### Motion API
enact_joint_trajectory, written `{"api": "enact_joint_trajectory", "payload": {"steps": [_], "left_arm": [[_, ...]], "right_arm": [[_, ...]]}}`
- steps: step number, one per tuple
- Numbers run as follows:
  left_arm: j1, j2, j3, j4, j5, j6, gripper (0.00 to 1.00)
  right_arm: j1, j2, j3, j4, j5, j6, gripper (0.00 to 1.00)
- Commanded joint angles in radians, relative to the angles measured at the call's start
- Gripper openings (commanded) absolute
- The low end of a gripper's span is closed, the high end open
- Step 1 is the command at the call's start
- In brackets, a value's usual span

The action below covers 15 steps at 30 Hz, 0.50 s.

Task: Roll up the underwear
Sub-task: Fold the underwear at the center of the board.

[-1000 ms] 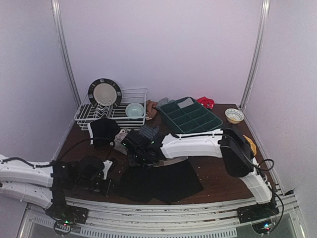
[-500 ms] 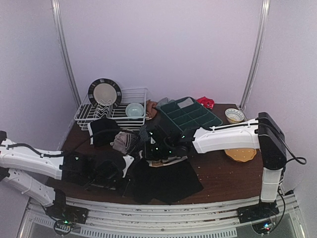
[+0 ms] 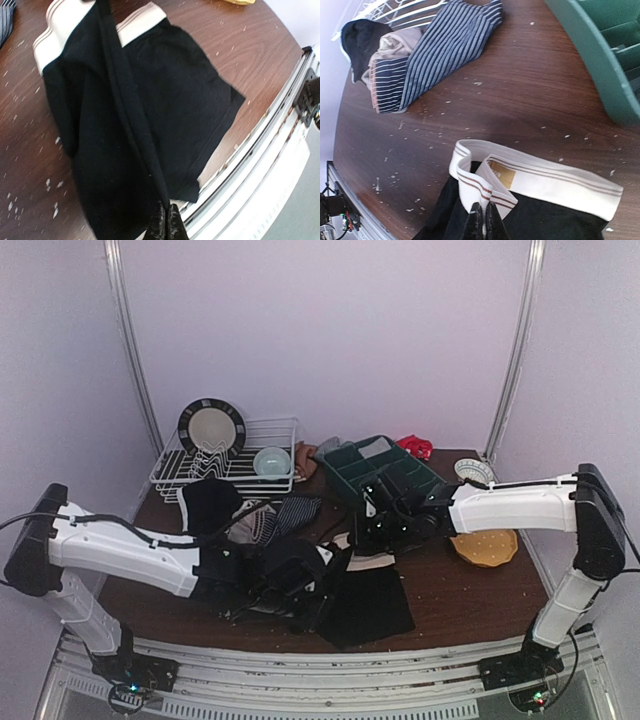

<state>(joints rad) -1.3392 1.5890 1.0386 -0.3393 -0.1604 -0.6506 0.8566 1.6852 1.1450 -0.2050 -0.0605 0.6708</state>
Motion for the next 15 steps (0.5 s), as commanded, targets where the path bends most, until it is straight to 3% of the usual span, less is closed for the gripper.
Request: {"api": "enact_joint_trajectory", "payload": {"steps": [1,7,15], "left_arm": [[-0.005,0.086,0.091,0.057,-0.007,0.022,0.0],[-0.007,0.229,0.228,0.047,0.049,0.032,0.0],[-0.017,0.26,0.29,0.059,0.066,0.055,0.0]], "right_arm": [[-0.034,0.028,0.02,-0.075,-0.016,-0.094,0.0],[-0.042,0.014,0.001,-0.121,0.009,-0.131,0.0],[-0.065,-0.098,-0.07,-0.145,0.01,-0.141,0.0]]}}
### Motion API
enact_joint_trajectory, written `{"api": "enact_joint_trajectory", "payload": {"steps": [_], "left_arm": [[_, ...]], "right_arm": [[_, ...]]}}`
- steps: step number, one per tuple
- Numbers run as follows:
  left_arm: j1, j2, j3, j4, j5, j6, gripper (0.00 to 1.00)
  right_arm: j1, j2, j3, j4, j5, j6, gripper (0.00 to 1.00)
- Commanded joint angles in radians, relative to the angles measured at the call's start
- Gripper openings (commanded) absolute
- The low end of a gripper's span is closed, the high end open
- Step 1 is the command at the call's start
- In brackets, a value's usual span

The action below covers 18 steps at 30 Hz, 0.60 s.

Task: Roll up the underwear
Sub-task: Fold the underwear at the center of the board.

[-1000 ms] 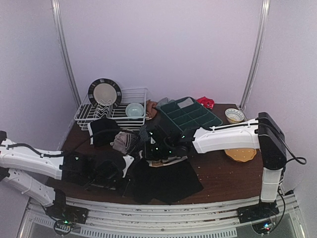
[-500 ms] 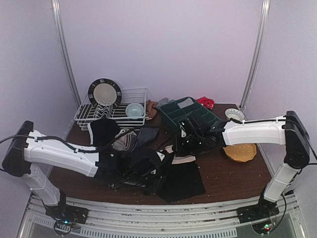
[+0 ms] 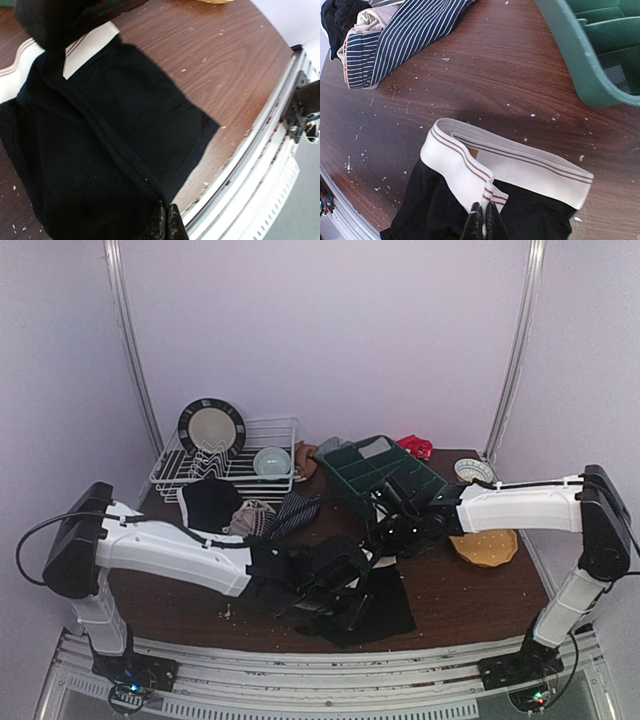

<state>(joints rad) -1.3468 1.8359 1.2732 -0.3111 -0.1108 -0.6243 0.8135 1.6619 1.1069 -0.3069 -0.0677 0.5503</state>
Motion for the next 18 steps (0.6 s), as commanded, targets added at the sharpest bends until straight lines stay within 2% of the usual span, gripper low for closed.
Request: {"api": "enact_joint_trajectory", "payload": {"steps": [1,12,18], "left_arm": [[-0.01,0.02,0.061,0.032,0.018,0.03,0.0],[-0.021,0.129,0.175,0.042,0.054,0.055,0.0],[-0.022,0.234,0.268,0.02,0.058,0.079,0.0]], "right_arm": [[-0.027,-0.086,-0.04,-0.048,0.02,-0.021,0.0],[-0.088,-0.142,-0.091,-0.072,0.017,-0.048,0.0],[-0.144,-0.113,-0.138,-0.042,-0.006,-0.049,0.0]]}}
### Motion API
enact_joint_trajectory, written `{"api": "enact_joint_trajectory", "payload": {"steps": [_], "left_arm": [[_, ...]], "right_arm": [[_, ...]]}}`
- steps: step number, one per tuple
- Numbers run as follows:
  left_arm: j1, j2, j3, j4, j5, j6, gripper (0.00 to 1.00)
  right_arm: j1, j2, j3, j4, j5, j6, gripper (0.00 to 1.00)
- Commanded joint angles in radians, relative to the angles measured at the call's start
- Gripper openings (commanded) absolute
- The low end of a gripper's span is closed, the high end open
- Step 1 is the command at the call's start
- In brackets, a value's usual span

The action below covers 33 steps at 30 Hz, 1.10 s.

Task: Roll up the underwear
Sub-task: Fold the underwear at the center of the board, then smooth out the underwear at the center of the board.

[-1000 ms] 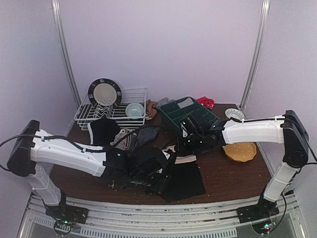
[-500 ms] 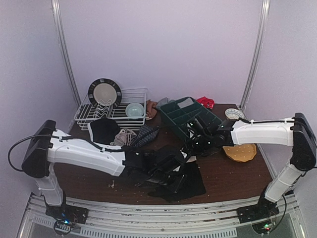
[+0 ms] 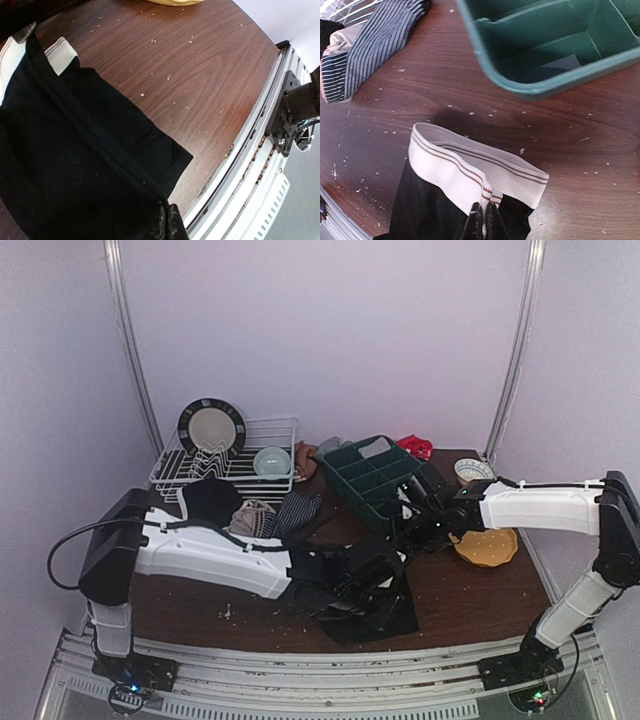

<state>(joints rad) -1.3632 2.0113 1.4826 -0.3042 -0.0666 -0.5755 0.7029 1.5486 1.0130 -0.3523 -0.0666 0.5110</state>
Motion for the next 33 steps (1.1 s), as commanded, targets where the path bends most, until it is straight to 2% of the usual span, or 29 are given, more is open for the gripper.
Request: {"api": "enact_joint_trajectory", "payload": {"steps": [1,5,6,9,12,13,14,18,21,22,24,27,30,33], "left_arm": [[-0.005,0.075,0.067,0.015,0.016,0.03,0.0],[-0.004,0.125,0.096,0.022,0.02,0.029,0.0],[-0.003,0.131,0.1,0.023,0.02,0.029,0.07],[-0.005,0.121,0.096,0.034,0.03,0.038,0.43],[-0.005,0.068,0.059,0.055,0.036,0.068,0.67],[-0.005,0.04,0.036,0.061,0.038,0.086,0.84],[-0.005,0.005,0.008,0.062,0.037,0.096,0.96],[-0.005,-0.188,-0.181,0.111,0.037,0.1,0.98],[0.002,-0.302,-0.293,0.144,0.009,0.106,0.97],[0.011,-0.311,-0.298,0.143,0.007,0.114,0.91],[0.042,-0.295,-0.285,0.134,0.025,0.12,0.74],[0.091,-0.242,-0.262,0.139,0.04,0.126,0.35],[0.145,-0.176,-0.265,0.169,0.065,0.123,0.16],[0.165,-0.106,-0.264,0.197,0.09,0.129,0.02]], "right_arm": [[-0.04,0.005,-0.057,0.016,-0.013,-0.007,0.0],[-0.054,0.018,-0.089,0.043,-0.027,-0.002,0.0],[-0.055,0.017,-0.091,0.041,-0.03,0.0,0.05],[-0.054,-0.016,-0.099,0.038,-0.048,0.001,0.26],[-0.052,-0.104,-0.121,0.036,-0.063,0.005,0.4],[-0.05,-0.138,-0.128,0.026,-0.06,0.008,0.43],[-0.048,-0.181,-0.135,0.016,-0.057,0.01,0.46],[-0.009,-0.28,-0.166,-0.022,-0.045,0.022,0.51],[0.032,-0.299,-0.209,0.036,-0.054,0.053,0.49],[0.034,-0.289,-0.218,0.066,-0.058,0.066,0.48],[0.037,-0.24,-0.218,0.114,-0.055,0.089,0.42],[0.06,-0.139,-0.179,0.143,-0.045,0.095,0.36],[0.079,-0.043,-0.152,0.158,-0.012,0.091,0.36],[0.079,0.029,-0.154,0.126,0.074,0.11,0.31]]}}
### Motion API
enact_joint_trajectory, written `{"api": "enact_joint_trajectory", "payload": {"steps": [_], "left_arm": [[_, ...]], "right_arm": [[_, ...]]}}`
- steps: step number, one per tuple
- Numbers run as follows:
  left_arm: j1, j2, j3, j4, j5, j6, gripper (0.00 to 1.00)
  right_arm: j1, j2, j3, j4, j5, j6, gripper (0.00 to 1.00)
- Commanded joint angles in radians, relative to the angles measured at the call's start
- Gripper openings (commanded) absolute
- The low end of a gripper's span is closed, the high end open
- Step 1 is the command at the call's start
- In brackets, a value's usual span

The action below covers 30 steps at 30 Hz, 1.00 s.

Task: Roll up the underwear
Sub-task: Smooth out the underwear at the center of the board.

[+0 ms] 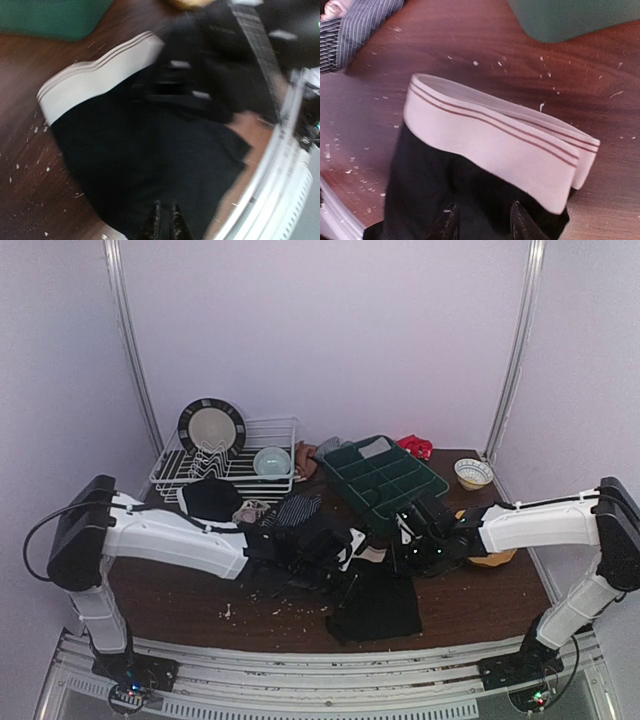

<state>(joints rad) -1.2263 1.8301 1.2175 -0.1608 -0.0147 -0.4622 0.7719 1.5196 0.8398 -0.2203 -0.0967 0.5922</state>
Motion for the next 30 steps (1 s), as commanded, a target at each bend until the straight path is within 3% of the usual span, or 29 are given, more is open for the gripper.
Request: {"api": "enact_joint_trajectory", "payload": {"steps": [1,7,13,15,20,24,28,30], "left_arm": [[0.028,0.095,0.002,0.053,0.041,0.02,0.0],[0.023,0.129,-0.075,0.128,0.094,-0.009,0.0],[-0.031,0.124,-0.097,0.106,0.074,-0.001,0.0],[-0.05,0.107,-0.093,0.089,0.05,0.005,0.0],[-0.077,0.003,-0.134,0.09,0.018,-0.003,0.39],[-0.104,-0.032,-0.162,0.087,0.014,-0.029,0.41],[-0.132,-0.088,-0.222,0.093,-0.09,-0.073,0.42],[-0.131,-0.135,-0.242,0.098,-0.15,-0.074,0.49]], "right_arm": [[0.007,0.067,0.003,-0.006,0.13,0.037,0.29],[-0.006,0.048,-0.101,0.004,0.199,0.071,0.21],[-0.006,-0.019,-0.155,-0.022,0.191,0.068,0.21],[0.0,-0.081,-0.175,-0.018,0.161,0.06,0.26],[0.103,-0.275,-0.171,-0.071,0.18,0.055,0.43],[0.225,-0.276,-0.14,-0.113,0.222,0.098,0.43],[0.339,-0.209,-0.181,-0.08,0.279,0.163,0.4],[0.371,-0.188,-0.212,-0.086,0.317,0.208,0.38]]}}
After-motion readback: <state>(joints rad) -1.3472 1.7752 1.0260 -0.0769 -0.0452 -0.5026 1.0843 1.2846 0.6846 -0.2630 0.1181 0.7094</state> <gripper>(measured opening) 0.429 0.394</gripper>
